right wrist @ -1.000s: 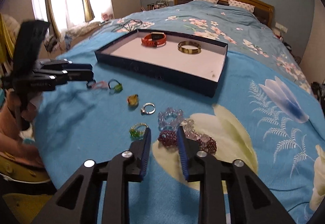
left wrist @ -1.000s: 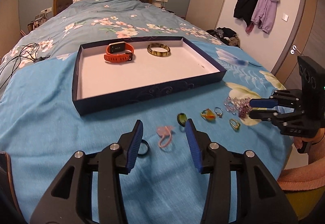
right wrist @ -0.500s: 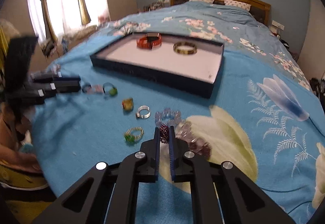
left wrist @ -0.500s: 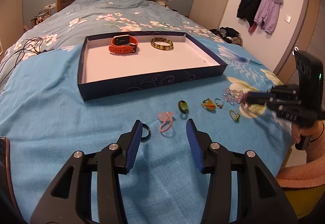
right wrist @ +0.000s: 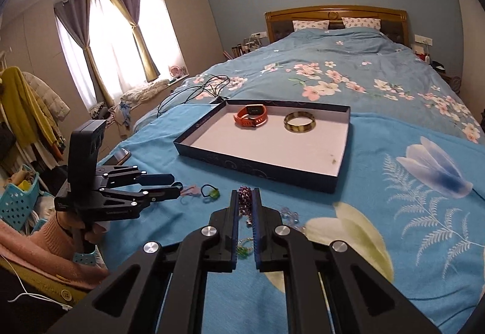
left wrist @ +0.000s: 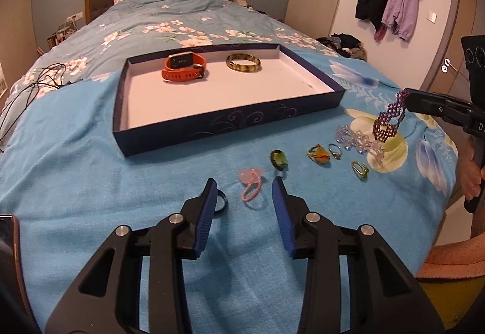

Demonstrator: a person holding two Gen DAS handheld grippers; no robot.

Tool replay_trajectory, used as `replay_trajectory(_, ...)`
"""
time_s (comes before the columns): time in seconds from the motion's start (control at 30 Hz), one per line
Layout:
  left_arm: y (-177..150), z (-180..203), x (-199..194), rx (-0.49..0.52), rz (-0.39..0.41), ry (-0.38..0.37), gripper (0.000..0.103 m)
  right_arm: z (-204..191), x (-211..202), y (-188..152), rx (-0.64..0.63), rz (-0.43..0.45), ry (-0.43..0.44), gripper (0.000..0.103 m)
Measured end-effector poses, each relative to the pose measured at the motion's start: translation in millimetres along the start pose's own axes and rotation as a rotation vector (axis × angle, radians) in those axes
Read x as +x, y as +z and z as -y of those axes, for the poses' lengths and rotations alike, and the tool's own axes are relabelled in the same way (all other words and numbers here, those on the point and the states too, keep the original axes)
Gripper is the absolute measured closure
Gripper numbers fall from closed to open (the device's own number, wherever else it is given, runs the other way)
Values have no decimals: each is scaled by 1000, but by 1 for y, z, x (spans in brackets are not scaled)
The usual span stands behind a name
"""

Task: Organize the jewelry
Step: 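Grasp the black ring with the left tool while the right tool grasps the purple beaded bracelet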

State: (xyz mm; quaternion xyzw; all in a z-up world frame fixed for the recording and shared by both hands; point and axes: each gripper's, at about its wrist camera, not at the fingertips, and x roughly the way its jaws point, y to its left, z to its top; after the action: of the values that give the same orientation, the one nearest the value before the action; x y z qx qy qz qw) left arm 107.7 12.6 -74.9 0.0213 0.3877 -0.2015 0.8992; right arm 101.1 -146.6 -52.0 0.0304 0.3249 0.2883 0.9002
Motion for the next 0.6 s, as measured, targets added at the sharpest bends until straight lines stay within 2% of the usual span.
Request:
replay_trajectory(0.07,0,-3,0,1,3,38,66,-1,3,0,-1,-2,4,97)
replay_trajectory(0.17,-2,-10,1,-7,-9,54,66,-2,9,1,2,-8,20,97)
replay_trajectory(0.27,-3,-16,7,-7,-41,88,68,-3,14,3,0,-12,29,96)
replay_trajectory(0.43,-4,-14,12,15,-62,93,71,-7,21,4,-1,-18,42,96)
replay_trajectory(0.6,-7,-9,17,45,-73,109,80,-7,25,7,9,-24,50,96)
